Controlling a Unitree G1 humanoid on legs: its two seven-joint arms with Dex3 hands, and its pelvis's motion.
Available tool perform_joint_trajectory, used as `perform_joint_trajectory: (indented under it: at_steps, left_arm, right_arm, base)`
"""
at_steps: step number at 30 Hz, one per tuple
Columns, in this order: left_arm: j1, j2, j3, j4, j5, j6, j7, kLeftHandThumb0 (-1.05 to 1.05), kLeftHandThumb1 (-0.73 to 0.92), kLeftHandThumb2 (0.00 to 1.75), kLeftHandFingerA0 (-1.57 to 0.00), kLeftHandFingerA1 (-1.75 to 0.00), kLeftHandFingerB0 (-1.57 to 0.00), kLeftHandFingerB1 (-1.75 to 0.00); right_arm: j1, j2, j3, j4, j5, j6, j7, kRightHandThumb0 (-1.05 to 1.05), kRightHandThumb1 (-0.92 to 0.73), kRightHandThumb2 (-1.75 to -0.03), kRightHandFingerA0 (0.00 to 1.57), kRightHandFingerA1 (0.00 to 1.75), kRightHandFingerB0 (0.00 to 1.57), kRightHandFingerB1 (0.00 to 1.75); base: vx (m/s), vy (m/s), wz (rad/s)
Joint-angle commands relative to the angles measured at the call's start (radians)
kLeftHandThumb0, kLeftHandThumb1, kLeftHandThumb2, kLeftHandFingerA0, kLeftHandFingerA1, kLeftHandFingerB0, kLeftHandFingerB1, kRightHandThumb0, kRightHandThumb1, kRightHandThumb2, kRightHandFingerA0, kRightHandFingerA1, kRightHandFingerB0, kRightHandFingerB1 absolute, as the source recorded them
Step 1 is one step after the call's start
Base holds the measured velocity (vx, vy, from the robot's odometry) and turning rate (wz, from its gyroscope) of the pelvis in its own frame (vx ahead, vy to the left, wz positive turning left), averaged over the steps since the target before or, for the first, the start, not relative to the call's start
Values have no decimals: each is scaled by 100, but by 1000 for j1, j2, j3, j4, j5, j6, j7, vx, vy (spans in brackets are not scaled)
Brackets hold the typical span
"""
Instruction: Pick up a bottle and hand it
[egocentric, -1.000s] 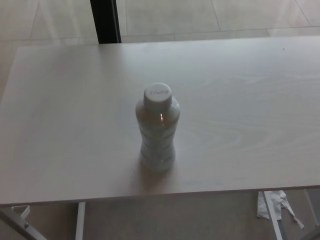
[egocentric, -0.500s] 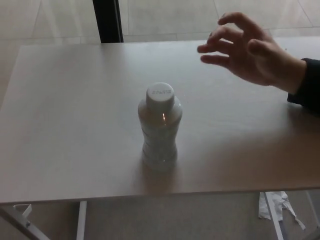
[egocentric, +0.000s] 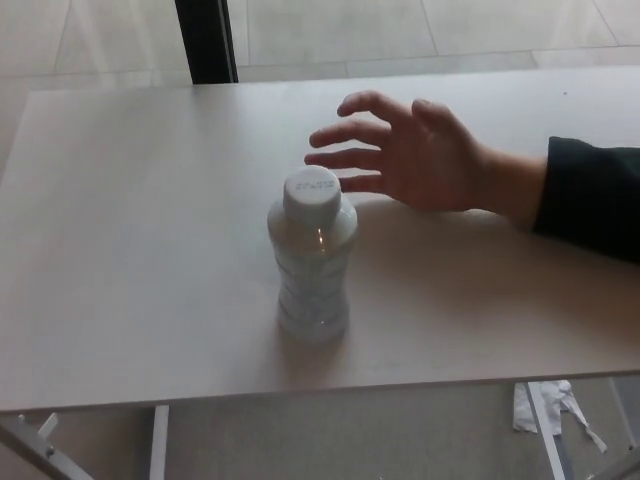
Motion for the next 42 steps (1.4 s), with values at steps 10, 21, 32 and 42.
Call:
perform_joint_trajectory:
  at_steps: [10, 21, 32, 42]
  left_arm:
    - [-101, -128, -351, -202, 38, 281, -5, -83, 54, 58, -5, -47, -12, -33]
    - [-104, -69, -516, -161, 118, 317, -95, -73, 37, 88, 0, -30, 0, -22]
    - [-224, 14, -692, -129, 264, 307, -168, -96, 50, 57, 0, 0, 0, 0]
    - [-214, -83, -676, -91, 343, 290, -55, -99, 59, 99, 0, -13, 0, 0]
  right_arm:
    - [-11, -5, 7, -12, 34, 55, -2, -78, -57, -58, 41, 72, 30, 59]
    - [-15, -8, 6, -2, 46, 39, 9, -76, -57, -58, 45, 72, 31, 59]
    - [-2, -3, 14, -44, 54, 71, -3, -76, -56, -57, 39, 72, 30, 58]
    - [-3, -6, 24, -60, 62, 77, 12, -76, -43, -87, 38, 69, 26, 59]
  base:
    - [0, 0, 0]
    - [0, 0, 0]
    - [0, 0, 0]
    - [0, 0, 0]
